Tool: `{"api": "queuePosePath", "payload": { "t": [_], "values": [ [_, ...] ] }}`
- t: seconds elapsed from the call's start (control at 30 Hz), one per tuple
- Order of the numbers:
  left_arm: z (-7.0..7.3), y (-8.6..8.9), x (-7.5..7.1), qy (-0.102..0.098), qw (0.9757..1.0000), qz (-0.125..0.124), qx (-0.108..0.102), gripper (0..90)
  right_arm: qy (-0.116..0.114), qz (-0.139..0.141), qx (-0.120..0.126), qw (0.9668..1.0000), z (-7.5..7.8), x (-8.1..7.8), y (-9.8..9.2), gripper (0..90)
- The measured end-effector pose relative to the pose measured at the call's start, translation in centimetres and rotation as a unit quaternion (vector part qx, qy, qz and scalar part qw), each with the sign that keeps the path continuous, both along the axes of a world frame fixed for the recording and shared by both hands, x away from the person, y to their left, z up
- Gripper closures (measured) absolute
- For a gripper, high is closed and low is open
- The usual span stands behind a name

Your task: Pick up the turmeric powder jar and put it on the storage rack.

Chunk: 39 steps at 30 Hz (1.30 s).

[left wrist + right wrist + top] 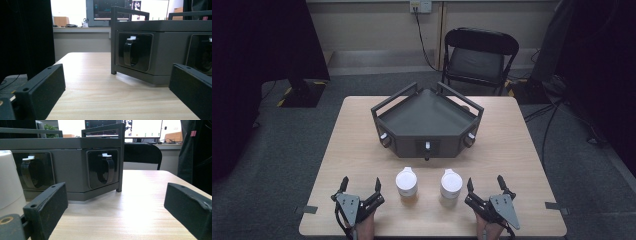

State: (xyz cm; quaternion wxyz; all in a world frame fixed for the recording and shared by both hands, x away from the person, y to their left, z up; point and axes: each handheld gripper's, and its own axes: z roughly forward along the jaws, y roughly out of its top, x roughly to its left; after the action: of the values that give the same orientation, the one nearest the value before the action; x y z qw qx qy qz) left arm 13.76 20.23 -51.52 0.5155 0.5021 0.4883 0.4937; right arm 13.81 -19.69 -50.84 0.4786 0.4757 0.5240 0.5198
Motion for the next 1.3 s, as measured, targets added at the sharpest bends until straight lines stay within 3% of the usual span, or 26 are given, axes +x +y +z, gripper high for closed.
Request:
{"api": "queuePosePath", "payload": {
  "t": [0.97,1.3],
  "values": [
    [-0.01,0.29,0.00,-0.001,1.0000,-0.008,0.000,0.0,-0.011,-0.001,0.000,0.9999,-0.38,-0.23,0.06,4.1],
    [-0.09,0.87,-0.12,-0.003,0.9997,-0.022,-0.013,0.0,-0.012,0.000,-0.001,0.9999,-0.42,-0.25,0.03,4.1]
  ]
}}
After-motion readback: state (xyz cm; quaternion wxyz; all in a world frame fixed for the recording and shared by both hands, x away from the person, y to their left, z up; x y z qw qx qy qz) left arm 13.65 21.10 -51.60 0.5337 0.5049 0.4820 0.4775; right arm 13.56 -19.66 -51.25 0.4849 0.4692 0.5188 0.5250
